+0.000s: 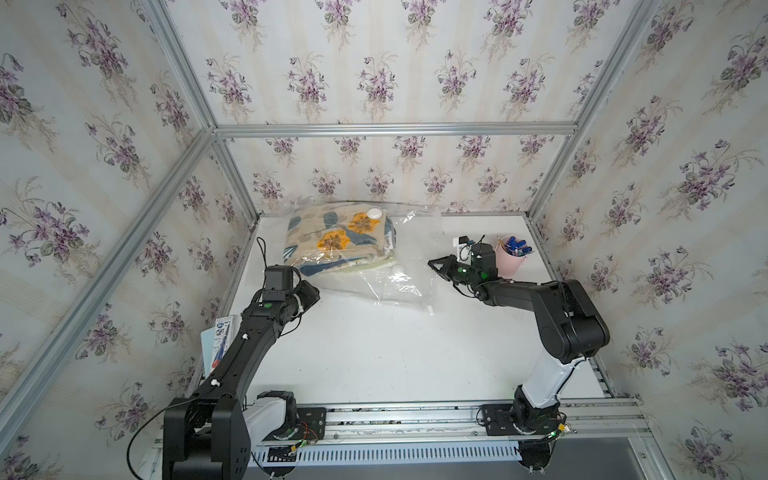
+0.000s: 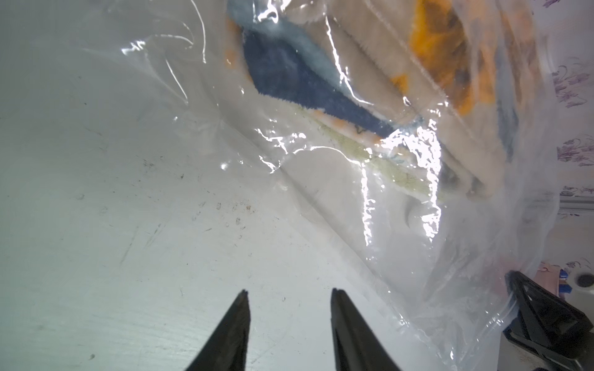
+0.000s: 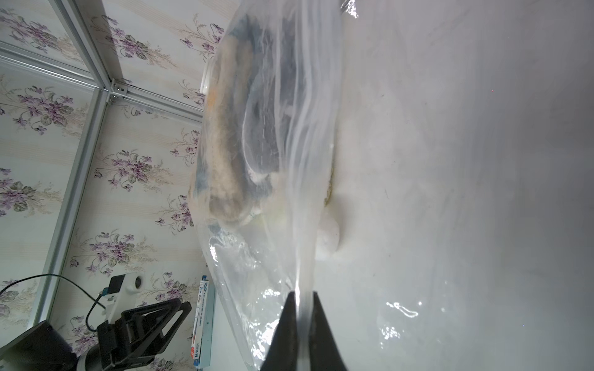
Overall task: Take the blanket out of the vacuum bag
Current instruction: Adjust the vacuum bag at the center of the board.
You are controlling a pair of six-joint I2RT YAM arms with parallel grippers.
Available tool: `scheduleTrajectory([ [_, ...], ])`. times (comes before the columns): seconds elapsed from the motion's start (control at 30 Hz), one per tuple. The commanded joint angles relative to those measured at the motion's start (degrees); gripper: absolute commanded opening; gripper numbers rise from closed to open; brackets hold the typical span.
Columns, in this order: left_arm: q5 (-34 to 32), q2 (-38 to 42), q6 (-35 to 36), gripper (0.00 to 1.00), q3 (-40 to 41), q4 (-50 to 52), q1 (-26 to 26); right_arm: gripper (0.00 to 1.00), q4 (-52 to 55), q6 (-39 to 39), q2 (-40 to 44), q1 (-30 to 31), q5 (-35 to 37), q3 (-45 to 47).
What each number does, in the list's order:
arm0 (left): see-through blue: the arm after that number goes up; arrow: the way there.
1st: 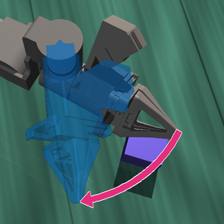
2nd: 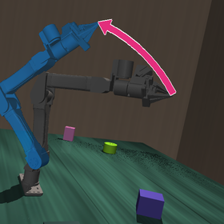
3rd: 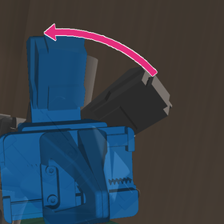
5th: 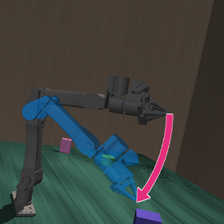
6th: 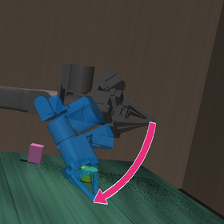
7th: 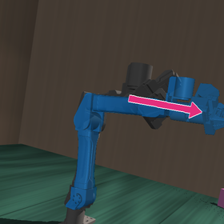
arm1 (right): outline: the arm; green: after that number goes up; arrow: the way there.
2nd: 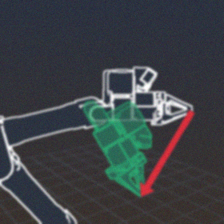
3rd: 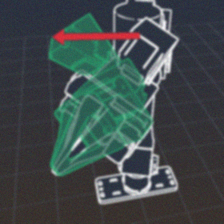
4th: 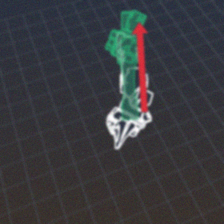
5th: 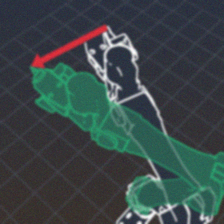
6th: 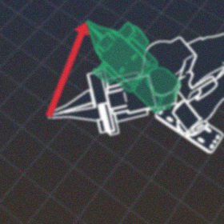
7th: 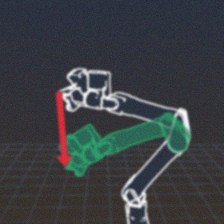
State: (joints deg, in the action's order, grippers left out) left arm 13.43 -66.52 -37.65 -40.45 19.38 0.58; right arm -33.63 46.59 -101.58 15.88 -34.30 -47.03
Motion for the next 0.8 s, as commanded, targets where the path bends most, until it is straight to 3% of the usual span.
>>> scheduleTrajectory([
  [0.0, -1.5, -2.7, 2.0, 0.22, -0.9, -3.0, 0.1, 0.03, -3.2, 1.1, 2.3, 1.3, 0.3, 1.8],
  [0.1, -1.6, -5.4, 2.2, 0.06, -1.6, -4.1, 0.1, 0.00, -2.4, 1.7, 4.9, 2.8, 1.7, 3.8],
  [0.17, -1.9, -6.5, 2.1, 0.03, -1.7, -5.0, 0.1, 0.00, -2.3, 2.3, 7.1, 4.2, 3.6, 6.0],
  [0.43, -3.5, -11.5, 0.5, 0.01, -2.3, -8.5, 0.1, 0.00, -3.8, 6.9, 15.8, 12.9, 11.1, 16.5],
  [0.77, 0.0, -21.3, 2.0, 0.00, -7.8, -11.3, 0.0, 0.00, -7.9, 16.2, 21.4, 30.3, 17.2, 24.9],
])
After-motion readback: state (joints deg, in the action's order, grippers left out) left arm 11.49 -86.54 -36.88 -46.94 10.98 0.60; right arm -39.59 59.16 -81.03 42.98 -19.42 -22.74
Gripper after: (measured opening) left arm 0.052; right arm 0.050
